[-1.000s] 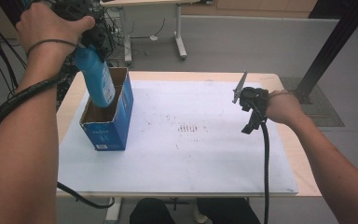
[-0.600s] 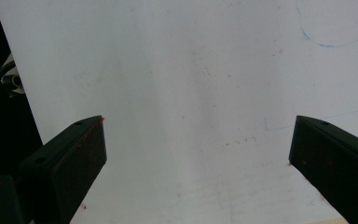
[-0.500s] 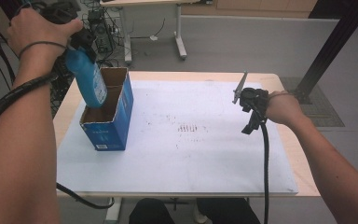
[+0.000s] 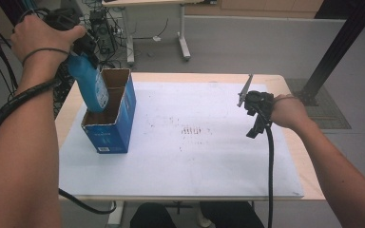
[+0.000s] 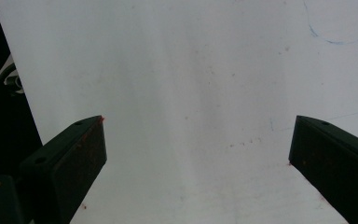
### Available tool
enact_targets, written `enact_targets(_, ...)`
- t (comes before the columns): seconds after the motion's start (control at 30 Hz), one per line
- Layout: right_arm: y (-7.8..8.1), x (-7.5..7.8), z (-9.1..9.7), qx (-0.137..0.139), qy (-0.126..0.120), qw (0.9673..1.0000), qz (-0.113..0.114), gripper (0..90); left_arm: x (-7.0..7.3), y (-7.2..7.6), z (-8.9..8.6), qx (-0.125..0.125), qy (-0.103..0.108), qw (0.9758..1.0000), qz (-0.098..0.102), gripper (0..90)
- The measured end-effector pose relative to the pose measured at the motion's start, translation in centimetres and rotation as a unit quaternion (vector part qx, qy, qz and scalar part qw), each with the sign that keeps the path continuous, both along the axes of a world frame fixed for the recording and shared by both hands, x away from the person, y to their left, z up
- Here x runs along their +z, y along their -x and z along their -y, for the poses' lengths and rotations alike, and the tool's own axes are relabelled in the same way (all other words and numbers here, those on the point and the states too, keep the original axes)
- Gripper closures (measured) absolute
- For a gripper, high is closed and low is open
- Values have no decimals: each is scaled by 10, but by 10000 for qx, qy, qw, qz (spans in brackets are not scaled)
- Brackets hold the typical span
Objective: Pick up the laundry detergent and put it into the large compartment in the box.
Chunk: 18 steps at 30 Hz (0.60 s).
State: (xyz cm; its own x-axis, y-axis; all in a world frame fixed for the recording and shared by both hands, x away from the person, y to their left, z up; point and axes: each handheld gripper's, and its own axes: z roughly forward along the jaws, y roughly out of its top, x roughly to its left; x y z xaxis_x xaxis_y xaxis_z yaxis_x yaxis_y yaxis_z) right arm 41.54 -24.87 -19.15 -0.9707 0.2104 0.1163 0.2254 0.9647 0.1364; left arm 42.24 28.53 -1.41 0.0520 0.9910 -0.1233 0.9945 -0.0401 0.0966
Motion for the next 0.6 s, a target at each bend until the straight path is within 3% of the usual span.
enact_targets(0.27, 2, 1, 1, -16, -13, 10000, 28, 39, -6, -2, 4, -17, -10, 10000, -43, 377)
enact_targets(0.6, 3, -3, 4, -11, -41, 10000, -10, 39, -24, -6, 11, -110, -18, 9999, -100, 377)
